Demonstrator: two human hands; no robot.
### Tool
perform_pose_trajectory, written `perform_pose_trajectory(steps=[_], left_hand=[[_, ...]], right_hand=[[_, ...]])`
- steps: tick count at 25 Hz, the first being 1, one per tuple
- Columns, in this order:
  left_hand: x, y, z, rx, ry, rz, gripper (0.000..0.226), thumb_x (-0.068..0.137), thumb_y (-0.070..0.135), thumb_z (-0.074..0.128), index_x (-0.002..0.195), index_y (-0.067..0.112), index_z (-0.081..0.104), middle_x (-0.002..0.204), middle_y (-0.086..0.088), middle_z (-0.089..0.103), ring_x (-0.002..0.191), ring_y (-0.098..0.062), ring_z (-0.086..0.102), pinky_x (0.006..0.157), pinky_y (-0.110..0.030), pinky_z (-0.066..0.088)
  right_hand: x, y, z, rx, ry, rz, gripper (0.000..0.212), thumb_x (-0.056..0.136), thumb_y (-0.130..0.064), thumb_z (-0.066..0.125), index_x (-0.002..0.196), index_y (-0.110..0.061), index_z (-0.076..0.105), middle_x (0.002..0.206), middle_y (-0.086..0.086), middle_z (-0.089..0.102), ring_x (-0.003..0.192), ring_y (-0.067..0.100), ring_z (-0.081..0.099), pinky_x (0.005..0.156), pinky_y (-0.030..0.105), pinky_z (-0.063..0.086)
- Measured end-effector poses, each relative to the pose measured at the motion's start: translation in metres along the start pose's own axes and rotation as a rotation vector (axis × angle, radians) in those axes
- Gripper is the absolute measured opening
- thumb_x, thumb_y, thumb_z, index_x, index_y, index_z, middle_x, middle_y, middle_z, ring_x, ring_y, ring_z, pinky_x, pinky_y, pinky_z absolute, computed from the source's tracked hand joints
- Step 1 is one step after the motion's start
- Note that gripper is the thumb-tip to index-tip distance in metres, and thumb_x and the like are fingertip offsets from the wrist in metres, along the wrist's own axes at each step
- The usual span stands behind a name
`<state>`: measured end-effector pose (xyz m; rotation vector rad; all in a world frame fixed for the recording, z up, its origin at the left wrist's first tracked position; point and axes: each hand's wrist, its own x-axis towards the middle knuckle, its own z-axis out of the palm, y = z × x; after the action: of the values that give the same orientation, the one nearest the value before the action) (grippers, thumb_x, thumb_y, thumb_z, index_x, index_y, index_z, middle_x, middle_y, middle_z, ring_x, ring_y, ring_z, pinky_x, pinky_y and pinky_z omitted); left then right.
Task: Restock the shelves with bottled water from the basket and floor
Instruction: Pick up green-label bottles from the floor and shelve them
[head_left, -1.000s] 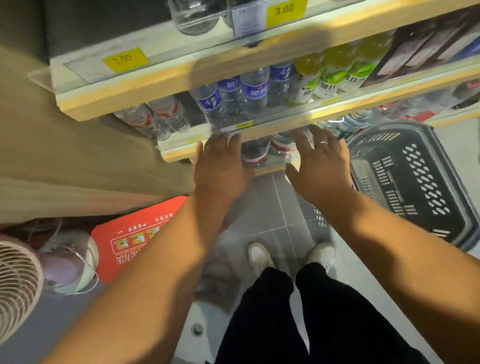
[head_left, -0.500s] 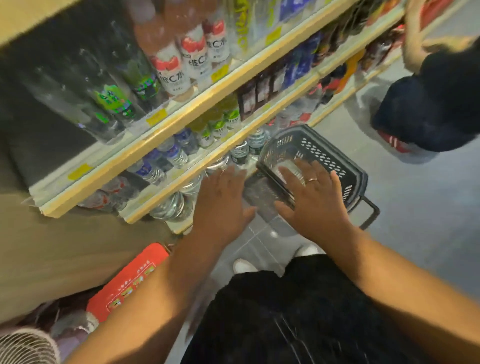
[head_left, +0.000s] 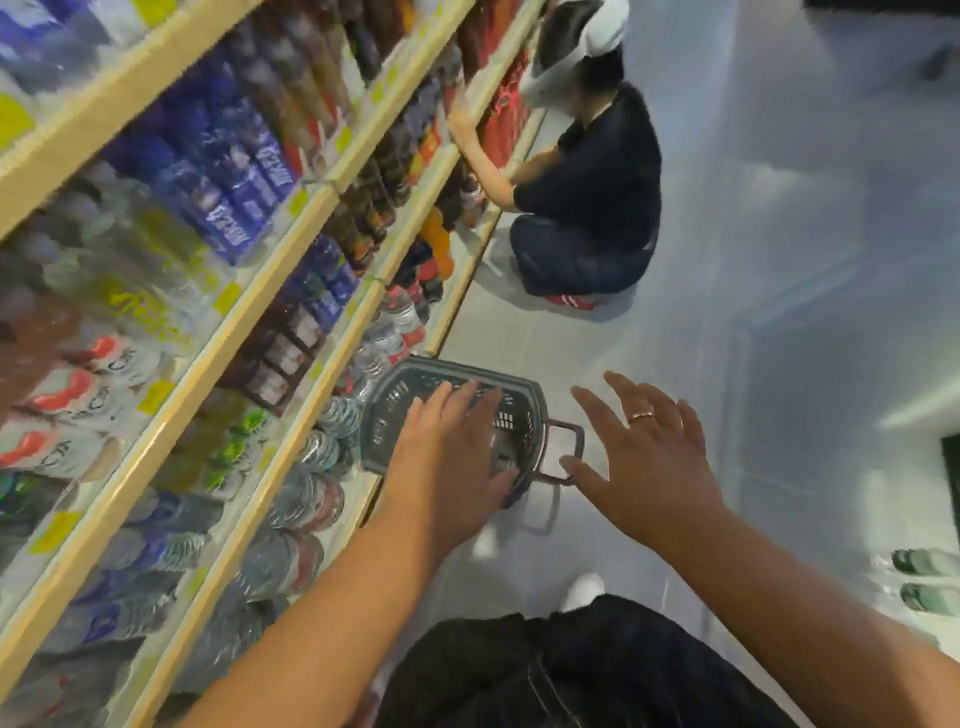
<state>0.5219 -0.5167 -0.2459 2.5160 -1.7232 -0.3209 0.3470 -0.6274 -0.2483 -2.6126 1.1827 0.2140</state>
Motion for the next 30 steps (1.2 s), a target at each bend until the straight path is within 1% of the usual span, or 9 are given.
perform_pose_trajectory(steps=[5,9,11,14,17,19,21,24,30], left_hand=[[0.057,0.084,-0.005,-0.024,-0.019,0.246,0.080,0.080,0.052,0.066,0.148,0.022,0.035,0.141,0.002,0.050,0.132,-0.022,0.044,0.113,-0.041,0.035],[0.089,0.136,0.003,0.108,-0.050,0.487,0.079,0.088,0.062,0.050,0.152,0.023,0.027,0.147,0.003,0.044,0.134,-0.019,0.042,0.115,-0.036,0.033],[0.101,0.163,0.004,0.197,-0.048,0.626,0.076,0.083,0.061,0.051,0.145,0.018,0.040,0.138,-0.002,0.055,0.126,-0.023,0.053,0.108,-0.040,0.041],[0.117,0.198,0.010,0.155,-0.094,0.817,0.077,0.074,0.055,0.071,0.137,0.016,0.050,0.129,-0.006,0.062,0.118,-0.028,0.060,0.104,-0.045,0.043],[0.123,0.233,0.010,0.152,-0.102,1.035,0.076,0.075,0.055,0.068,0.137,0.015,0.051,0.129,-0.007,0.062,0.118,-0.029,0.060,0.104,-0.046,0.043],[0.122,0.255,0.010,0.179,-0.114,1.158,0.074,0.073,0.057,0.063,0.134,0.015,0.053,0.126,-0.007,0.064,0.114,-0.028,0.062,0.101,-0.044,0.046],[0.117,0.276,0.015,0.175,-0.172,1.286,0.074,0.078,0.056,0.060,0.139,0.016,0.049,0.133,-0.007,0.060,0.122,-0.028,0.056,0.107,-0.042,0.040],[0.101,0.301,0.031,0.195,-0.274,1.439,0.075,0.088,0.056,0.053,0.150,0.021,0.029,0.150,-0.002,0.041,0.139,-0.023,0.036,0.118,-0.038,0.021],[0.049,0.359,0.069,0.262,-0.360,1.589,0.075,0.090,0.056,0.049,0.152,0.024,0.020,0.152,0.002,0.034,0.141,-0.022,0.031,0.119,-0.036,0.019]], right_hand=[[-0.028,0.087,-0.016,0.058,0.008,0.272,0.072,0.091,-0.069,0.030,0.152,-0.043,0.002,0.164,-0.005,0.001,0.151,0.027,0.006,0.120,0.051,0.005],[-0.061,0.129,-0.022,0.112,0.031,0.512,0.072,0.092,-0.068,0.032,0.152,-0.042,0.002,0.164,-0.005,0.003,0.150,0.027,0.008,0.120,0.051,0.009],[-0.077,0.142,-0.024,0.144,0.039,0.645,0.071,0.092,-0.066,0.034,0.152,-0.041,0.003,0.163,-0.005,0.004,0.150,0.027,0.008,0.119,0.050,0.006],[-0.101,0.149,-0.022,0.208,0.092,0.834,0.070,0.092,-0.064,0.038,0.151,-0.041,0.009,0.163,-0.004,0.008,0.149,0.027,0.011,0.120,0.052,0.005],[-0.125,0.143,-0.017,0.214,0.176,1.027,0.069,0.089,-0.065,0.038,0.151,-0.039,0.020,0.161,-0.001,0.020,0.146,0.029,0.022,0.119,0.055,0.012],[-0.141,0.138,-0.012,0.260,0.154,1.144,0.069,0.091,-0.065,0.035,0.152,-0.040,0.013,0.163,-0.003,0.014,0.148,0.027,0.015,0.119,0.052,0.007],[-0.160,0.132,-0.005,0.317,0.134,1.251,0.070,0.092,-0.065,0.034,0.152,-0.041,0.007,0.163,-0.004,0.008,0.149,0.026,0.009,0.119,0.049,0.004],[-0.189,0.117,0.011,0.390,0.144,1.376,0.070,0.093,-0.063,0.035,0.152,-0.040,0.006,0.163,-0.004,0.006,0.148,0.026,0.010,0.119,0.049,0.006],[-0.258,0.116,0.049,0.497,0.136,1.552,0.071,0.091,-0.059,0.044,0.151,-0.038,0.013,0.162,-0.001,0.012,0.144,0.027,0.022,0.118,0.050,0.015]])
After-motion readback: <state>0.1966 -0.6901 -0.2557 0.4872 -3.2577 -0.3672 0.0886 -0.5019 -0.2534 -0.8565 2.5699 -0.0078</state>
